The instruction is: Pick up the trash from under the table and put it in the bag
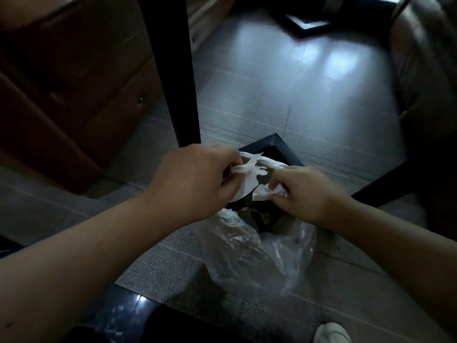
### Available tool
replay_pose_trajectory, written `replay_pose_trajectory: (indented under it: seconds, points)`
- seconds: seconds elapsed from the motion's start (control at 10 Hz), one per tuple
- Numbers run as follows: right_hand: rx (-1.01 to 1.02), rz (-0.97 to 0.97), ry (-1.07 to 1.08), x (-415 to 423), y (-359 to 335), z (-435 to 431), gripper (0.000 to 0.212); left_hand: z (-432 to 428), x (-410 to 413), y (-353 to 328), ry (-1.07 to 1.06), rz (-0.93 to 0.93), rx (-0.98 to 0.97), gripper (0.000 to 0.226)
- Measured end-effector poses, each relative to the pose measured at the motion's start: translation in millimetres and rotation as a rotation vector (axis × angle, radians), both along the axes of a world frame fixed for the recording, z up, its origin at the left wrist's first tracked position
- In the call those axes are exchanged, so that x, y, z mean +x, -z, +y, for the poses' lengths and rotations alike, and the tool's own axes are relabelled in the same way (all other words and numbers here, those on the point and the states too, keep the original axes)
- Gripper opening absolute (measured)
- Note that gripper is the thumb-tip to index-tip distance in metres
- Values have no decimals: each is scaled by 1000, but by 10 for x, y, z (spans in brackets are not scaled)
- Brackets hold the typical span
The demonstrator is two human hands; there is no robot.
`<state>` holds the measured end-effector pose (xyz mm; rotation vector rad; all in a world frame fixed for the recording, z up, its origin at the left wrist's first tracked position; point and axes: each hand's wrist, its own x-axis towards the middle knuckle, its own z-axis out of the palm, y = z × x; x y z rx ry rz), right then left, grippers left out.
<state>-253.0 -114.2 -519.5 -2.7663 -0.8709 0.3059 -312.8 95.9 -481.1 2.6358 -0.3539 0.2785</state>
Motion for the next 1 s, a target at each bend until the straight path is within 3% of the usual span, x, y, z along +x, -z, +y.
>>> replay_pose_trajectory:
  seconds: [0.3, 0.5, 0.6, 0.8, 1.0]
  points:
    - [34, 91, 19, 47, 137, -42, 39, -80, 169, 213, -63, 75, 100, 11]
    - [77, 100, 49, 69, 124, -72, 45, -178, 337, 615, -6, 270, 268, 29]
    - [55, 86, 42, 44, 135, -85, 51, -205, 357, 709, 43, 283, 300, 45]
    - [59, 33, -17, 59, 128, -107, 67, -84, 268, 582, 68, 173, 271, 60]
    - [16, -20, -92, 120, -73, 74, 72, 190, 133, 223, -24, 91, 263, 51]
